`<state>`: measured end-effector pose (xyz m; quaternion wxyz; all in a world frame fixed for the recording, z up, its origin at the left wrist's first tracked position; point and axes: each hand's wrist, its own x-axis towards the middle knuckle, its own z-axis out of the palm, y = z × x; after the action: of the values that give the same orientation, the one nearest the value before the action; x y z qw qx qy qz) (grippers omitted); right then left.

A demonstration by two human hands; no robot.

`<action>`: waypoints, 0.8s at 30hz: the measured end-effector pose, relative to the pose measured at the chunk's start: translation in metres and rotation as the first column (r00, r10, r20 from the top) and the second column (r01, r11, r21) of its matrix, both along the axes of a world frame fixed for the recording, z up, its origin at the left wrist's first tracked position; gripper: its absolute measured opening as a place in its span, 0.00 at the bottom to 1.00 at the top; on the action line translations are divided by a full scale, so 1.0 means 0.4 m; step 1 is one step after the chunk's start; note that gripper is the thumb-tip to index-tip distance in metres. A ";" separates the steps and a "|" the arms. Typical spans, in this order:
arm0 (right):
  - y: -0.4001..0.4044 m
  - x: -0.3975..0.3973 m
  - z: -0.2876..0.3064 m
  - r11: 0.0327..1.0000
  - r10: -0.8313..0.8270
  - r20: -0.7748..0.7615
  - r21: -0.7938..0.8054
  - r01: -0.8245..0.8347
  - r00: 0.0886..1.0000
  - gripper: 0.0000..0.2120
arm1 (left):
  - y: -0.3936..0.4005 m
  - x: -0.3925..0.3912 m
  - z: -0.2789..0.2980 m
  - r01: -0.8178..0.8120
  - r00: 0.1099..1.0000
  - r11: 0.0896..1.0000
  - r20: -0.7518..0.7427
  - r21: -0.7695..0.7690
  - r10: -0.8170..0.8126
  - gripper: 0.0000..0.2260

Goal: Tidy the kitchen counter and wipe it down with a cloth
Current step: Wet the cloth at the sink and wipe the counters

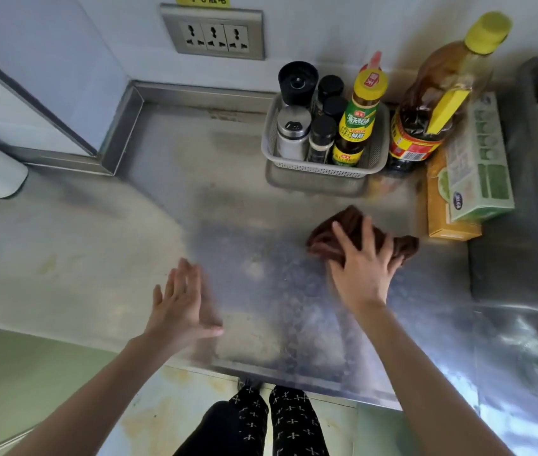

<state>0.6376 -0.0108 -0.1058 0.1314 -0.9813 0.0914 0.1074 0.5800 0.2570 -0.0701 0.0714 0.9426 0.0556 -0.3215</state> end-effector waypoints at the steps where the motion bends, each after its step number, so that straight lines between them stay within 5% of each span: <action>1: 0.015 0.010 -0.001 0.995 -0.095 -0.009 0.014 0.095 0.995 0.29 | -0.005 0.003 -0.002 0.014 0.999 0.999 0.041 -0.031 -0.013 0.55; 3: 0.107 -0.013 0.000 0.996 -0.083 -0.032 0.031 0.084 0.996 0.32 | -0.014 0.008 -0.006 0.016 0.995 0.998 0.097 -0.057 -0.011 0.55; 6: 0.261 -0.103 -0.010 0.937 0.349 0.043 -0.025 -0.348 0.936 0.35 | -0.007 0.008 -0.013 0.005 0.995 0.999 0.098 -0.046 -0.001 0.54; 9: 0.243 -0.091 -0.021 0.873 0.485 0.068 -0.091 -0.479 0.872 0.37 | 0.002 0.010 -0.009 0.005 0.993 0.998 0.119 -0.064 0.003 0.53; 14: 0.020 0.061 -0.018 0.979 0.104 0.057 -0.184 -0.092 0.993 0.33 | -0.003 0.064 0.002 -0.014 0.982 0.993 0.184 -0.117 0.036 0.52; 18: 0.016 0.083 -0.018 0.992 -0.094 0.071 -0.073 0.099 0.993 0.31 | 0.020 0.079 -0.004 -0.040 0.981 0.993 0.183 -0.109 0.060 0.54; 21: 0.210 0.022 -0.034 0.976 0.216 0.136 -0.042 -0.212 0.967 0.32 | 0.065 0.056 -0.007 -0.092 0.976 0.989 0.186 -0.120 0.114 0.56; 24: 0.372 -0.004 -0.022 0.835 0.547 0.095 0.016 -0.551 0.832 0.30 | 0.096 0.026 -0.003 -0.175 0.961 0.973 0.187 -0.150 0.202 0.56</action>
<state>0.6361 0.1380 -0.1146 0.1199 -0.9669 -0.2019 0.1001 0.5902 0.2955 -0.0714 0.1693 0.9538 0.1162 -0.2193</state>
